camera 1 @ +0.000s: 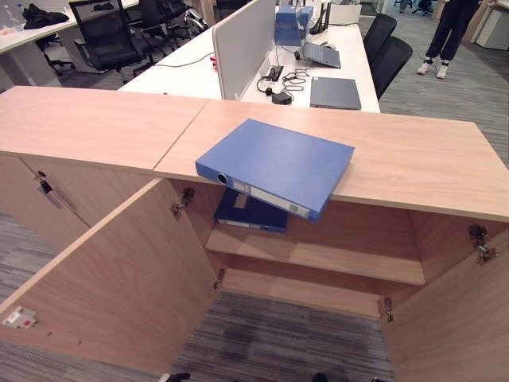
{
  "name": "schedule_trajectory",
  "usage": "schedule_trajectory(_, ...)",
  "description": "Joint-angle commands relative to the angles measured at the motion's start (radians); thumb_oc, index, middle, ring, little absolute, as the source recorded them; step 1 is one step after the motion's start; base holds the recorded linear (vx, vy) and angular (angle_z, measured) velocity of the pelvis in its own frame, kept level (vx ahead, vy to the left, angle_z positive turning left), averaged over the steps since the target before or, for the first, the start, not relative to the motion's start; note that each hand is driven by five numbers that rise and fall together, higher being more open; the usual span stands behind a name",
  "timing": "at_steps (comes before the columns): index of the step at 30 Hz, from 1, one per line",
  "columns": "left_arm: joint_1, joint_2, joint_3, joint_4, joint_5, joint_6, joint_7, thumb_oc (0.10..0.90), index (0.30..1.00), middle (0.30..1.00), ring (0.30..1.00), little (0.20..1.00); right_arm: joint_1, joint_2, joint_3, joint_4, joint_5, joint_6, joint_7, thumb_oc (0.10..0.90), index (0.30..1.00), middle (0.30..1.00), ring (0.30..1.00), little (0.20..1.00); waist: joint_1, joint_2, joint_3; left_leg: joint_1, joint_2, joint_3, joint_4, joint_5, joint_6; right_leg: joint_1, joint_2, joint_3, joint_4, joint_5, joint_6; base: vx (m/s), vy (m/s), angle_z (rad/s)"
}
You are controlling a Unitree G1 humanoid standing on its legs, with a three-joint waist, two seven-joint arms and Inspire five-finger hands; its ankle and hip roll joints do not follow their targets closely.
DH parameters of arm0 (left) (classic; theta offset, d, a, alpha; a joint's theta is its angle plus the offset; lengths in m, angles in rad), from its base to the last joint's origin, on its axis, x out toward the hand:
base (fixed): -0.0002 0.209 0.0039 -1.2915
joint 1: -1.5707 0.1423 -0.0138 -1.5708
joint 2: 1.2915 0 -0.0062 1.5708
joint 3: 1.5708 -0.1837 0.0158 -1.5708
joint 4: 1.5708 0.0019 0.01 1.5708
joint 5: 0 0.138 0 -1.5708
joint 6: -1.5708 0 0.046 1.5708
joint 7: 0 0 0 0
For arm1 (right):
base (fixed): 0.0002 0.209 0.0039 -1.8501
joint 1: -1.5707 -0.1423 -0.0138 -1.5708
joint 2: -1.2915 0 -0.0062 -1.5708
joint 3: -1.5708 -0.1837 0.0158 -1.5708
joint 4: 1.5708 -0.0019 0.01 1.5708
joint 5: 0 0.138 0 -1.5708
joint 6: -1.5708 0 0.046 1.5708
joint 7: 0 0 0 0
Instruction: Put the empty folder in the office cabinet
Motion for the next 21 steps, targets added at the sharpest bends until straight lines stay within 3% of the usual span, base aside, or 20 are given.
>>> schedule_trajectory(1, -0.074, 0.000, -0.007, 0.005, -0.001, -0.030, 0.014, 0.800, 0.900, 0.900, 0.900, 0.900, -0.071, -0.045, 0.018, -0.004, -0.011, -0.016, -0.007, 0.800, 0.900, 0.900, 0.900, 0.900, 0.005, 0.033, 0.000, 0.045, 0.042, 0.002, 0.002, -0.048, -0.068, 0.023, 0.073, -0.003, 0.020, -0.142, 0.012, 0.03, 0.026, -0.02)
schedule_trajectory(15, -0.082, -0.021, -0.062, -0.065, 0.021, -0.045, 0.000, 0.800, 0.900, 0.900, 0.900, 0.900, -0.077, -0.042, 0.038, -0.010, -0.035, -0.017, -0.002, 0.800, 0.900, 0.900, 0.900, 0.900, -0.005, 0.036, 0.000, 0.061, 0.033, 0.017, 0.002, -0.064, -0.060, 0.022, 0.060, 0.010, 0.020, -0.136, 0.018, 0.00, 0.004, -0.07)
schedule_trajectory(21, -0.049, 0.031, 0.033, -0.600, -0.005, -0.118, 0.144, 0.800, 0.900, 0.900, 0.900, 0.900, -0.048, -0.010, -0.001, -0.057, -0.021, -0.062, -0.049, 0.800, 0.900, 0.900, 0.900, 0.900, 0.018, 0.025, 0.010, 0.042, 0.037, 0.011, 0.002, -0.048, -0.060, 0.013, 0.057, -0.016, 0.020, -0.125, 0.023, -0.04, -0.035, -0.01)
